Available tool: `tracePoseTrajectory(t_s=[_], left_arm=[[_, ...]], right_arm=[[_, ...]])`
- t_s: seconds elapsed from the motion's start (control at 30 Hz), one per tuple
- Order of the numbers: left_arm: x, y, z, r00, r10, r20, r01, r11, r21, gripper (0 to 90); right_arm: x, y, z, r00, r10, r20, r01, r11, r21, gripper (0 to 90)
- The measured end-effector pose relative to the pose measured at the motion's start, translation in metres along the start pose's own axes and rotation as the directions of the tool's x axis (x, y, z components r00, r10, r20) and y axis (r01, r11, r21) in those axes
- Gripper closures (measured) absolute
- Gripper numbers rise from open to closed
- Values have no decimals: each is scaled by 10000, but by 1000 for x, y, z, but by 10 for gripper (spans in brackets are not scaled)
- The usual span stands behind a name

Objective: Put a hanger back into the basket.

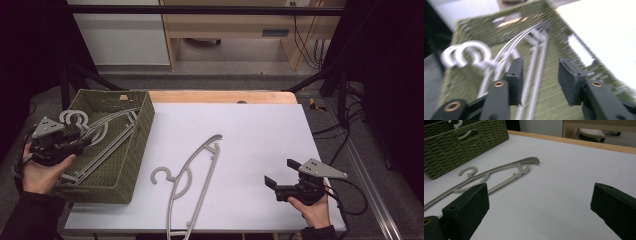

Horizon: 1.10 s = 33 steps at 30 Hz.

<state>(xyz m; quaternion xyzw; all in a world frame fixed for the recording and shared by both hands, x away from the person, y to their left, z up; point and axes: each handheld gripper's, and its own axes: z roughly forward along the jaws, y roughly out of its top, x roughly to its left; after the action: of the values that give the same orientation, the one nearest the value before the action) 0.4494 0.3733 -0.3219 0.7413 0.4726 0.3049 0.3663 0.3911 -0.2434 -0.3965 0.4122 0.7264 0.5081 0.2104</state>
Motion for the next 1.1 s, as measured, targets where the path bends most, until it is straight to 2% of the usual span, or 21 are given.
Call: tracePoseTrajectory(t_s=[0.1, 0.2, 0.33, 0.43, 0.5, 0.63, 0.73, 0.8, 0.9, 1.0, 1.1], left_arm=[[-17, 3, -3, 9981, -106, 613, 149, 9974, -701, 460], [-36, 3, -5, 9934, -175, 1138, 317, 9917, -1245, 395], [-59, 0, -3, 9837, -180, 1787, 469, 9863, -1585, 318], [-75, -3, 1, 9771, -189, 2121, 563, 9835, -1717, 242], [-85, -5, 3, 9687, -288, 2465, 736, 9819, -1743, 196], [-105, -11, 9, 9651, -241, 2608, 701, 9832, -1687, 138], [-118, -15, 13, 9592, -238, 2817, 725, 9838, -1638, 122], [-125, -17, 14, 9570, -178, 2894, 690, 9834, -1679, 123], [-135, -23, 18, 9504, -72, 3108, 585, 9860, -1560, 124], [-145, -30, 23, 9425, -28, 3341, 486, 9905, -1288, 130], [-155, -37, 28, 9380, 123, 3463, 257, 9941, -1050, 138]], right_arm=[[0, 0, 0, 10000, 27, 10, -27, 10000, -94, 20], [0, 1, -1, 10000, 23, 29, -22, 9999, -123, 19], [-1, 1, -3, 10000, 61, 67, -59, 9997, -237, 18], [-1, 1, -3, 10000, 55, 77, -54, 9997, -254, 18], [-1, 1, -4, 10000, 63, 73, -61, 9996, -275, 17], [-1, 1, -4, 9999, 70, 82, -67, 9996, -284, 17], [-1, 1, -4, 9999, 100, 47, -99, 9995, -284, 17], [-1, 1, -4, 9999, 88, 50, -87, 9996, -269, 17], [-1, 1, -3, 9999, 94, 57, -92, 9996, -266, 16], [-1, 0, -3, 9999, 99, 24, -98, 9997, -240, 16], [-1, -1, -2, 9999, 118, 49, -117, 9997, -221, 16]])
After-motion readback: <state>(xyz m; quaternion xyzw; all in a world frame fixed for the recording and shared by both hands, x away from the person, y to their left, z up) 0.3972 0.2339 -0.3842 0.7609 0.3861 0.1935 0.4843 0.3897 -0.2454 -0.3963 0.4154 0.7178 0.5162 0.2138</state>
